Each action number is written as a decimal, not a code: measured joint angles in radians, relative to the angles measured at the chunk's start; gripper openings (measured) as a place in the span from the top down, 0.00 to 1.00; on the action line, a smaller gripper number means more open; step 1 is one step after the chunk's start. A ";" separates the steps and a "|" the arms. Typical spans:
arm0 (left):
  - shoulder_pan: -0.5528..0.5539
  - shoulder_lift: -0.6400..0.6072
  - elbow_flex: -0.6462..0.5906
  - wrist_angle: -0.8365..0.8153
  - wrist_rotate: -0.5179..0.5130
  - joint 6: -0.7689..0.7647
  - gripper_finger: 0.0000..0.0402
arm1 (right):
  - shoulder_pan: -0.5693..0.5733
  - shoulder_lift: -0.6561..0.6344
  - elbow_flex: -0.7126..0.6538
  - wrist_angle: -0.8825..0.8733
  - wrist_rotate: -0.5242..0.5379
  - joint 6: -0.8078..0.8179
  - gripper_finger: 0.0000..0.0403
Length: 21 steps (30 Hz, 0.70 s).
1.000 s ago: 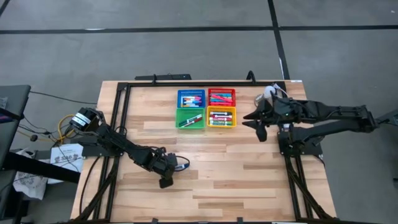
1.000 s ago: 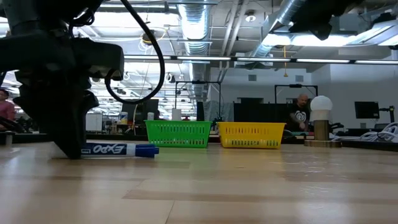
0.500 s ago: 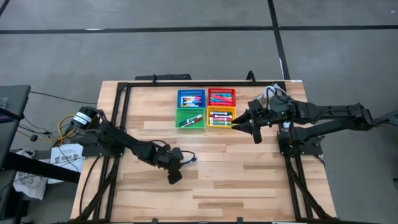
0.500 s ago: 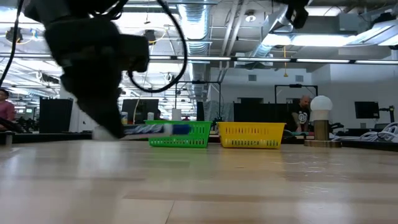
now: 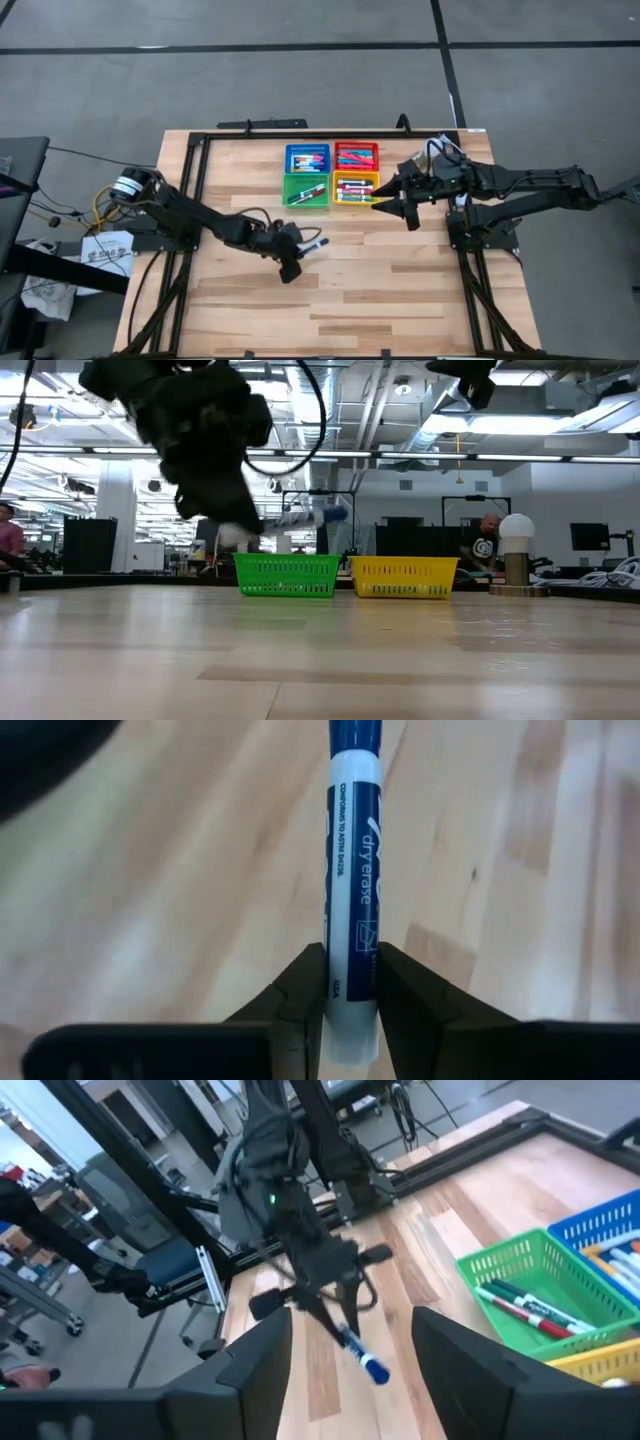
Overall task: Pick & Place Markers
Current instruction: Put the large blue marker into the yellow bin
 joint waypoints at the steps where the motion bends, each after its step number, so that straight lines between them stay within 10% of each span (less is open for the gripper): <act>1: 0.009 -0.019 0.000 0.000 -0.005 0.011 0.81 | 0.000 0.005 0.000 0.002 -0.001 0.011 0.50; 11: 0.104 -0.316 0.000 0.216 -0.114 0.143 0.81 | 0.013 0.090 0.000 0.115 0.002 0.013 0.46; 21: 0.132 -0.388 0.001 0.398 -0.162 0.190 0.80 | -0.001 0.301 0.001 0.593 0.126 -0.147 0.46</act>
